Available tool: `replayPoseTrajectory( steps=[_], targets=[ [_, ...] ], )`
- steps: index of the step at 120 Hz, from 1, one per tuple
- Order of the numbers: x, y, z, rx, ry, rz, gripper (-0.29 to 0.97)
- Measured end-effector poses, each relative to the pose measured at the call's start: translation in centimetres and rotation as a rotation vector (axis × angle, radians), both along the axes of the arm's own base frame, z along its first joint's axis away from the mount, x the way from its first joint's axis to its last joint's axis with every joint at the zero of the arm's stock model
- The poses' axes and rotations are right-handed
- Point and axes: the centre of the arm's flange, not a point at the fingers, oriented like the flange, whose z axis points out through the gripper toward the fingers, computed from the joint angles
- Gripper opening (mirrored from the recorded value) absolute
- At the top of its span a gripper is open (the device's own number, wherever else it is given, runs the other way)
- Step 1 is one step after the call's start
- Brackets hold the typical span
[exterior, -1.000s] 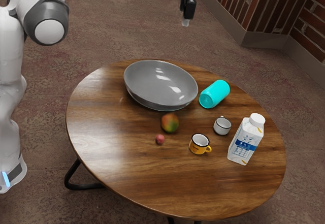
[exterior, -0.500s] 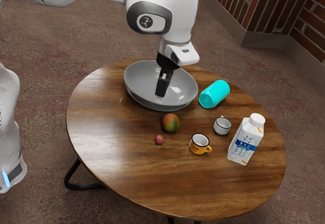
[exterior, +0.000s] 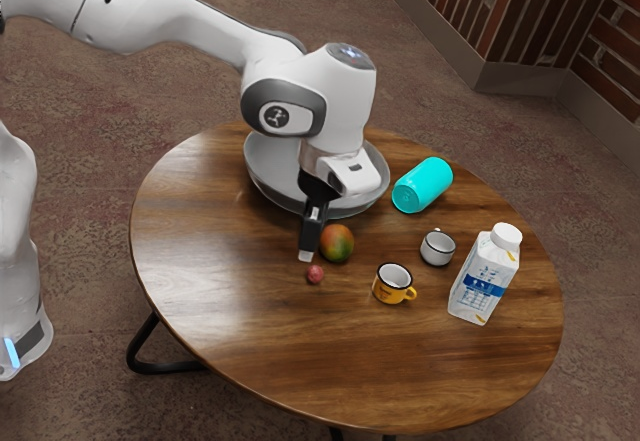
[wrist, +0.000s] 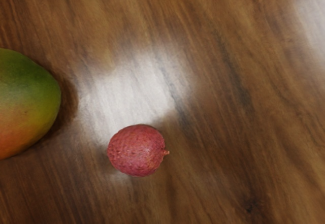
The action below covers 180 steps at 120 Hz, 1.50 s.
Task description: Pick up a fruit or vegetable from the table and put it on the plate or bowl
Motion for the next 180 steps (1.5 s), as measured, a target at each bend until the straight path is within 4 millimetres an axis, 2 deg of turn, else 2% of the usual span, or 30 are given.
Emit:
replayPoseTrajectory(
  steps=[36,88,160,180],
  targets=[
    [1.3,-0.1,-3.7,-0.006,0.036,0.031,0.66],
    [3.1,0.3,-6.9,-0.020,0.048,0.071,0.65],
    [4.3,0.4,-8.4,-0.025,0.058,0.091,0.64],
    [4.4,0.9,-8.5,-0.022,0.057,0.103,0.59]
  ],
)
